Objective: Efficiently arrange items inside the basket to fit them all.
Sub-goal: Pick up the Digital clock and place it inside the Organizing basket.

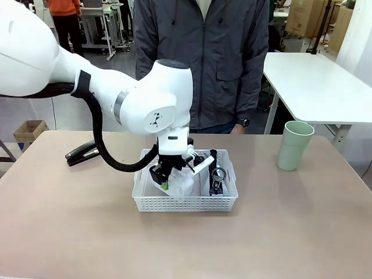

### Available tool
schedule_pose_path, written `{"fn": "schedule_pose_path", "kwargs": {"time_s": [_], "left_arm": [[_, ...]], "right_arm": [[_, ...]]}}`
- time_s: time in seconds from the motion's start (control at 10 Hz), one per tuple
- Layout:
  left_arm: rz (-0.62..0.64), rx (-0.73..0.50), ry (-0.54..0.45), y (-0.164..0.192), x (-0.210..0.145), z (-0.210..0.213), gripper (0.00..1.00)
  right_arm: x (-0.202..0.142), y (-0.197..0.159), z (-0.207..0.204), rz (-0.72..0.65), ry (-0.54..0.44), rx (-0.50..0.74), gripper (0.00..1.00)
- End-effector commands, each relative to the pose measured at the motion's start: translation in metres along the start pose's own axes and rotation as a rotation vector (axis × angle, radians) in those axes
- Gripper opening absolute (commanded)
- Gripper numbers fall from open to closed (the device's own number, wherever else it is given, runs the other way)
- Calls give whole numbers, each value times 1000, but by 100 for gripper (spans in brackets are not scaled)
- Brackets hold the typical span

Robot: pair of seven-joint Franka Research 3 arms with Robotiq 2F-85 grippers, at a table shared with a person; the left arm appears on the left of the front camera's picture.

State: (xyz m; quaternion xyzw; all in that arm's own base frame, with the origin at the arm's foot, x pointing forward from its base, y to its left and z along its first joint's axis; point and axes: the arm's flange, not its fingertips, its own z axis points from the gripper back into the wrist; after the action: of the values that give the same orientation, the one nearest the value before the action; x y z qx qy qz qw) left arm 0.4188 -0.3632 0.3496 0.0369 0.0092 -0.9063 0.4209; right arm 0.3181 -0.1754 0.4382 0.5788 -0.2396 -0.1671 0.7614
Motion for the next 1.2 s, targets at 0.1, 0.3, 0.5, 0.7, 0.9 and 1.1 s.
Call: {"fn": "schedule_pose_path", "kwargs": {"time_s": [0.1, 0.3, 0.5, 0.7, 0.9, 1.1], "left_arm": [[40, 38, 37, -7, 6, -11, 50], [35, 46, 31, -6, 5, -11, 50], [28, 62, 25, -5, 4, -12, 82], [27, 84, 47, -6, 4, -9, 100], [39, 100, 54, -8, 0, -3, 100], [68, 161, 86, -17, -15, 27, 100]], "right_arm": [[0, 0, 1, 6, 0, 8, 100], [0, 0, 1, 6, 0, 8, 100], [0, 0, 1, 6, 0, 8, 100], [0, 0, 1, 6, 0, 8, 100], [0, 0, 1, 6, 0, 8, 100], [0, 0, 1, 6, 0, 8, 100]]}}
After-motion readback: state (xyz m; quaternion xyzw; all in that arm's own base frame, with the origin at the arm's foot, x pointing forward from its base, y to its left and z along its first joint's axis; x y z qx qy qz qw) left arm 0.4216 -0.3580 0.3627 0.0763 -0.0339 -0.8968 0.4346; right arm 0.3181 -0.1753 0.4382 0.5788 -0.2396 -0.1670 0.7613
